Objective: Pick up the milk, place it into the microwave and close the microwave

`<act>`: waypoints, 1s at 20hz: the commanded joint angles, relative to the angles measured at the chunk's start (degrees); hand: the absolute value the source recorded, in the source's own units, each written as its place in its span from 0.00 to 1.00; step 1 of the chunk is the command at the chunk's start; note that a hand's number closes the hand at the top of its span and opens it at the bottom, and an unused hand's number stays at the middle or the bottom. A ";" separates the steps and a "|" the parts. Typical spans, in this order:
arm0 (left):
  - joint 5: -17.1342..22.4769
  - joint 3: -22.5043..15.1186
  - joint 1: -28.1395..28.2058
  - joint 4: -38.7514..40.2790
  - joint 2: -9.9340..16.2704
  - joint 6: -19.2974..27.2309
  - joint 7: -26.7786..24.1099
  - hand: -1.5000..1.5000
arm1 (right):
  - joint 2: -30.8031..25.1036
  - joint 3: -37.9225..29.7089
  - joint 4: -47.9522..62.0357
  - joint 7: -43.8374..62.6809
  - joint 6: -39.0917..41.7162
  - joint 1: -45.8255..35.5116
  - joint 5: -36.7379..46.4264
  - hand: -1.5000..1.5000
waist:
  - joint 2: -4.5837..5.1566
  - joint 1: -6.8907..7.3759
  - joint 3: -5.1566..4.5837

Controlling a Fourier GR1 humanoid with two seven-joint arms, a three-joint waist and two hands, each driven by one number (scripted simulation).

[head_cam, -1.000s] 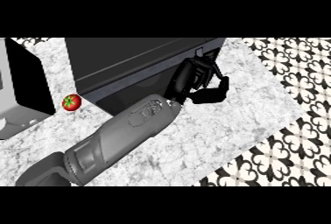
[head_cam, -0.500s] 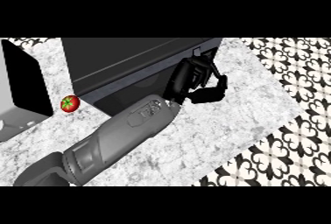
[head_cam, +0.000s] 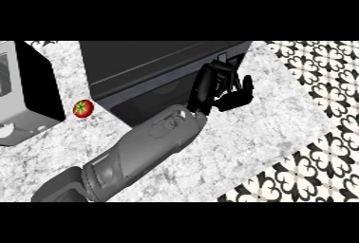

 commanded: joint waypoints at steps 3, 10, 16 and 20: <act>2.20 2.68 0.51 7.68 0.08 1.29 -0.37 1.00 | -0.84 -3.21 0.28 0.50 -1.61 0.42 -1.90 0.00 | 0.04 3.26 -0.21; 4.12 -0.56 0.63 10.28 2.42 -2.93 -0.35 1.00 | -1.17 -5.37 -0.32 0.91 -2.08 1.84 -3.36 0.00 | 0.54 5.40 -0.13; 6.03 -1.11 1.75 10.88 4.36 -4.21 -2.22 0.00 | -1.48 -7.33 -1.40 1.52 -2.53 3.48 -4.73 0.00 | 0.34 7.32 -0.30; 7.11 -1.58 1.55 10.92 3.92 -5.06 -3.11 0.00 | -1.51 -8.25 -1.94 1.95 -2.87 4.36 -5.60 0.00 | 0.30 8.27 -0.25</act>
